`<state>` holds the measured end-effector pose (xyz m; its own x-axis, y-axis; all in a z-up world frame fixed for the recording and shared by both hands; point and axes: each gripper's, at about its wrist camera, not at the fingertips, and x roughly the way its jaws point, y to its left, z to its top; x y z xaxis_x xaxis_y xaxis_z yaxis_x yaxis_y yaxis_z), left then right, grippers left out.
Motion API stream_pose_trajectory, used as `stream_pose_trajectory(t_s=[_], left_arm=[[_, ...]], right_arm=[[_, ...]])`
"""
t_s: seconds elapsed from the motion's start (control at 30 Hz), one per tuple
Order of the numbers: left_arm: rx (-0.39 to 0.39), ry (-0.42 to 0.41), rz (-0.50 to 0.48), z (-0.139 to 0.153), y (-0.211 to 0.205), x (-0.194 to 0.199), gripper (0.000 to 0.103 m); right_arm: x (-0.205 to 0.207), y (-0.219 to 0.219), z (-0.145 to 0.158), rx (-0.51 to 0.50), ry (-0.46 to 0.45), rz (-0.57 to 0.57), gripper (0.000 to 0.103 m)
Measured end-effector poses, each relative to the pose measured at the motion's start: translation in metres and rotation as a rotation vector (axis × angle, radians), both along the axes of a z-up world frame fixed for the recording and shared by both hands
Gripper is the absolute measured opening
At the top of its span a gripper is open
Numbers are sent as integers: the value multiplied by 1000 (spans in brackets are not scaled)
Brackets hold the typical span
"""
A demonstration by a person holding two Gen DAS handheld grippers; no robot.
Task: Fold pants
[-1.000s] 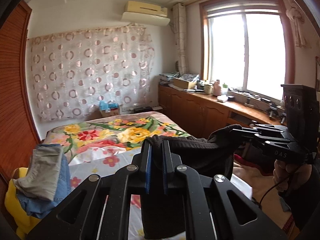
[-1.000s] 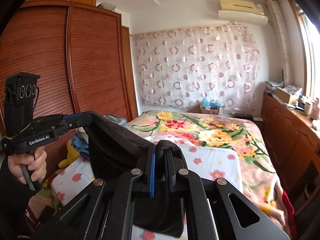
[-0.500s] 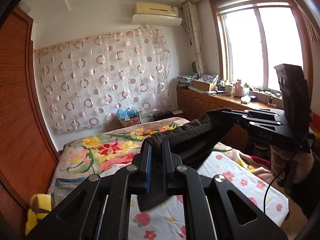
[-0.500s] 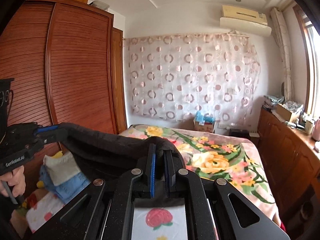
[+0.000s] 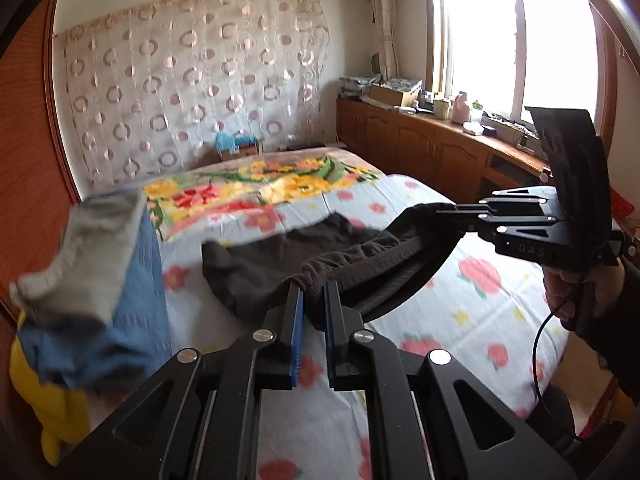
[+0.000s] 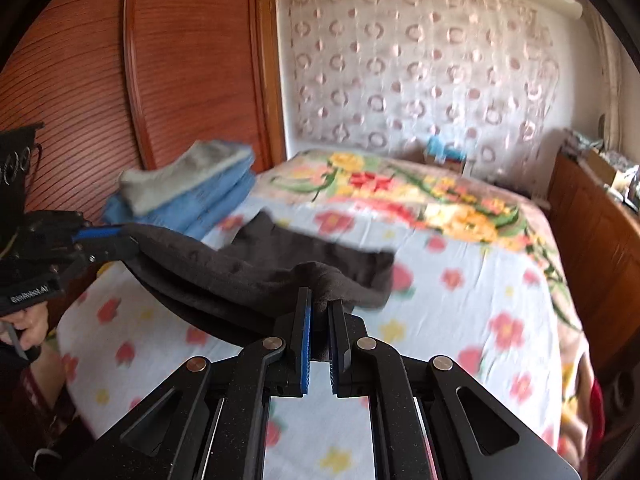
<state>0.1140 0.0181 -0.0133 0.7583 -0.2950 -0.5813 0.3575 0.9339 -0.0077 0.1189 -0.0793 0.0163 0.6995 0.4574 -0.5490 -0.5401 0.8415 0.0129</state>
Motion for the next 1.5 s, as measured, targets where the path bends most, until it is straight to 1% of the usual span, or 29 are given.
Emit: stream_pose_trajectory(t_s=[0.1, 0.13, 0.2, 0.23, 0.27, 0.43, 0.57, 0.7, 0.8, 0.9, 1.0, 1.07, 1.17, 1.27, 1.37, 1.4, 1.43, 1.5], left_arm=[[-26, 31, 6, -12, 2, -18, 10], [-31, 36, 7, -13, 4, -20, 10], [-41, 42, 13, -17, 4, -26, 10], [-52, 49, 15, -20, 5, -30, 10], [-60, 55, 14, -23, 4, -33, 10], [-68, 80, 16, -32, 0, -43, 10], [-96, 104, 27, -38, 5, -50, 10], [-87, 119, 36, -44, 8, -58, 10], [-90, 143, 42, -51, 10, -57, 11], [-85, 170, 56, -59, 8, -55, 15], [-83, 170, 66, -62, 7, -55, 27], [-91, 163, 71, -63, 7, -55, 48], [-99, 158, 82, -63, 8, -53, 48], [-85, 140, 129, -65, 9, -52, 48], [-92, 164, 127, -72, 10, -51, 47], [-95, 172, 126, -73, 11, -48, 45], [-100, 181, 127, -75, 12, -49, 39], [-108, 196, 129, -79, 12, -48, 37]], right_arm=[[-17, 5, -6, -11, 38, 13, 7], [-8, 1, -4, -16, 46, 16, 7], [-15, -1, -8, -20, 70, 18, 7], [-17, -11, -1, -15, 78, 19, 7], [-27, -21, -4, -11, 91, 17, 7], [-31, -34, -7, 7, 146, 8, 7], [-32, -35, -9, 12, 168, 15, 7], [-36, -34, -9, 18, 171, 25, 7], [-38, -32, -20, 16, 180, 24, 7], [-37, -33, -31, 18, 202, 18, 7], [-34, -34, -40, 12, 222, 9, 7], [-33, -34, -44, 11, 223, 5, 7], [-32, -35, -48, 16, 225, -3, 7], [-34, -37, -50, 25, 220, -6, 7], [-33, -36, -51, 37, 219, -9, 7], [-33, -37, -52, 37, 218, -10, 7], [-34, -37, -53, 37, 215, -11, 7], [-36, -38, -55, 38, 212, -11, 7]])
